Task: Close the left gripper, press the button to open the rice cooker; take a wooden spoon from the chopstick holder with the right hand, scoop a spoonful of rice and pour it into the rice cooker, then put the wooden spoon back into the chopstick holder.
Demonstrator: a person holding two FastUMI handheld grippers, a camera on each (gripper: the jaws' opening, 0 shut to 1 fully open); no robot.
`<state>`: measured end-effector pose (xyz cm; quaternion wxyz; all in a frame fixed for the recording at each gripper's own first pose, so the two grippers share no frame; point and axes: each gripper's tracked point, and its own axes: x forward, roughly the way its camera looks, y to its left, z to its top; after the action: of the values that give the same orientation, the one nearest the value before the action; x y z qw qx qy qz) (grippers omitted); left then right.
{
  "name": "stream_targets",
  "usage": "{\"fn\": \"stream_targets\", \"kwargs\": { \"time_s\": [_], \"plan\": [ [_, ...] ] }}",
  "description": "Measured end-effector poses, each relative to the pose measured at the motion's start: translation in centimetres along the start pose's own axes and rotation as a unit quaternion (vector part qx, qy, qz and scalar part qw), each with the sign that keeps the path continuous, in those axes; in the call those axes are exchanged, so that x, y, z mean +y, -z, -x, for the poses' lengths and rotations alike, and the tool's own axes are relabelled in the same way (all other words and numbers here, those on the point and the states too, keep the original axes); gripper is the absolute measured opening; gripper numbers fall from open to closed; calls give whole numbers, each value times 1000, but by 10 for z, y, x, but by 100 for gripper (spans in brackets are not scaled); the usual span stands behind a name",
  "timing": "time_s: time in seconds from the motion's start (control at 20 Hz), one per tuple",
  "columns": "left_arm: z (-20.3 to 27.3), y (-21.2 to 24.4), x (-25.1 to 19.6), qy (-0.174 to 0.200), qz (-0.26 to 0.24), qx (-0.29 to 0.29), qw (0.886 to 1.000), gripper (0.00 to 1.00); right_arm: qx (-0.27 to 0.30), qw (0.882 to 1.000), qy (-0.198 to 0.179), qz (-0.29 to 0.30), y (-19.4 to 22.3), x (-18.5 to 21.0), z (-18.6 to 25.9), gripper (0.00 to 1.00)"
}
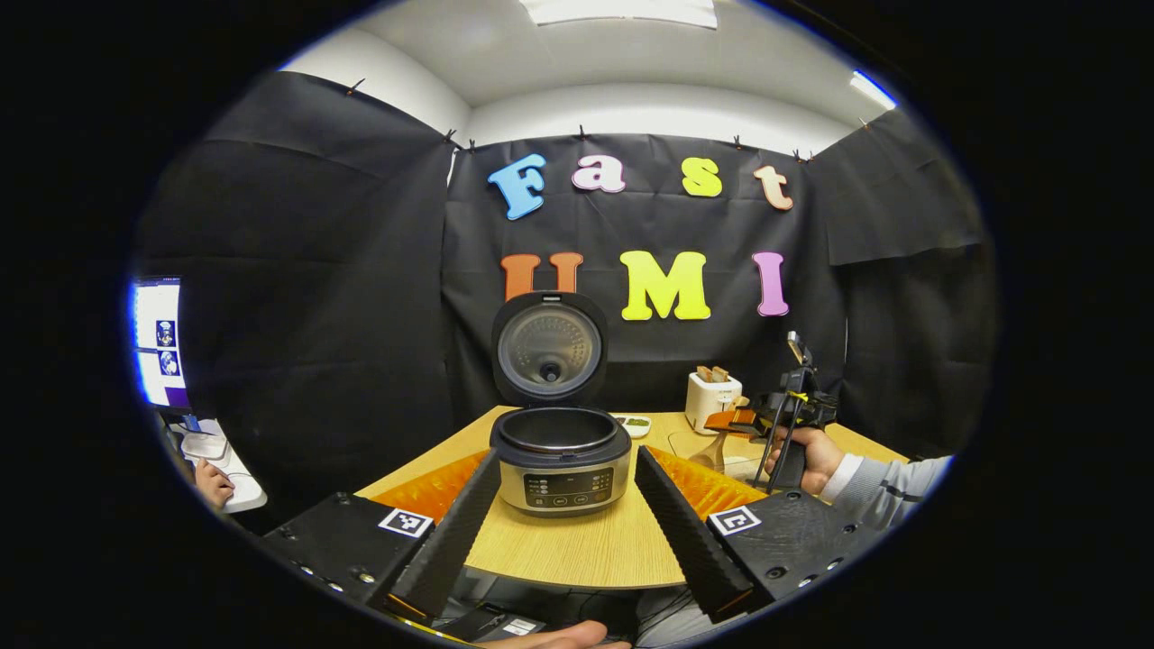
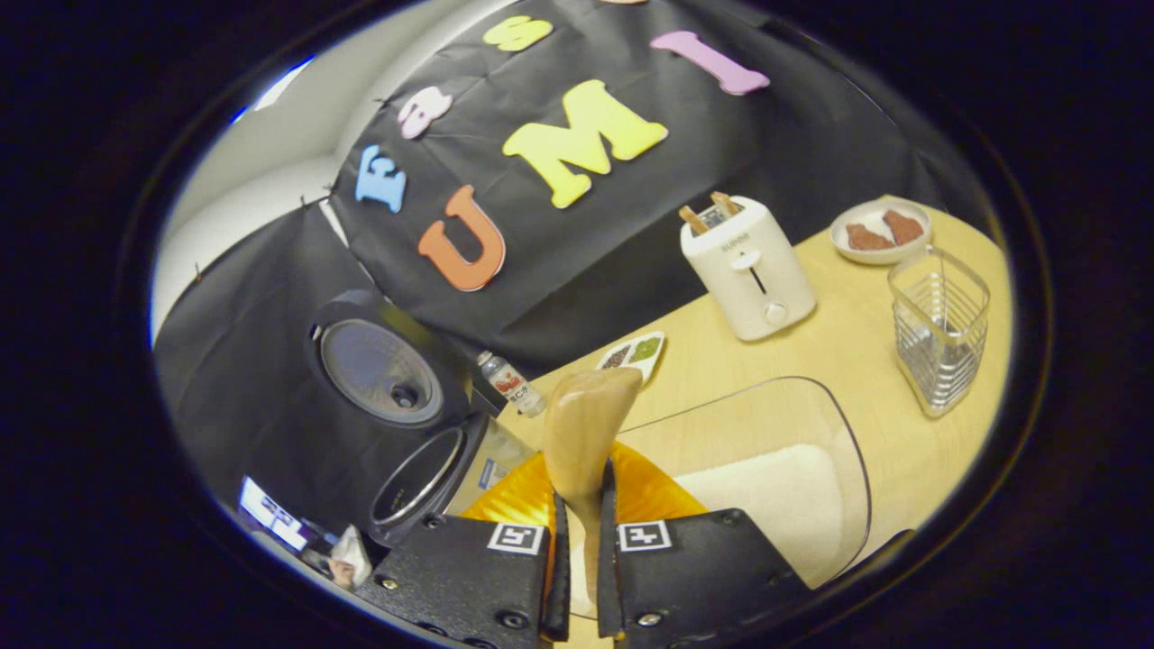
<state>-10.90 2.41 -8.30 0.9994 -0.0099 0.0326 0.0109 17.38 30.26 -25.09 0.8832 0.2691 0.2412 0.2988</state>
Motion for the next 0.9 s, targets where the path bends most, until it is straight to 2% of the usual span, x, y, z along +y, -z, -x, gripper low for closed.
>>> {"fn": "stream_targets", "kwargs": {
  "time_s": [0.15,0.3,0.55,0.65,0.75,0.9],
  "plan": [
    [2,0,0,-2,-9,1,1000,96,-7,998,-7,-61,-10,-9,4,17],
    [4,-1,-1,1,-14,1,1000,96,-36,993,-20,-107,-37,-14,22,17],
    [5,-1,-4,6,-13,3,1000,96,-76,980,-32,-184,-73,-26,40,17],
    [7,-1,-5,7,-16,4,1000,96,-87,967,-49,-236,-83,-32,47,16],
    [7,-2,-7,8,-19,3,1000,96,-94,947,-71,-299,-91,-34,56,16],
    [9,-2,-9,13,-20,7,1000,95,-111,904,-125,-394,-100,-34,74,16]
  ]
}}
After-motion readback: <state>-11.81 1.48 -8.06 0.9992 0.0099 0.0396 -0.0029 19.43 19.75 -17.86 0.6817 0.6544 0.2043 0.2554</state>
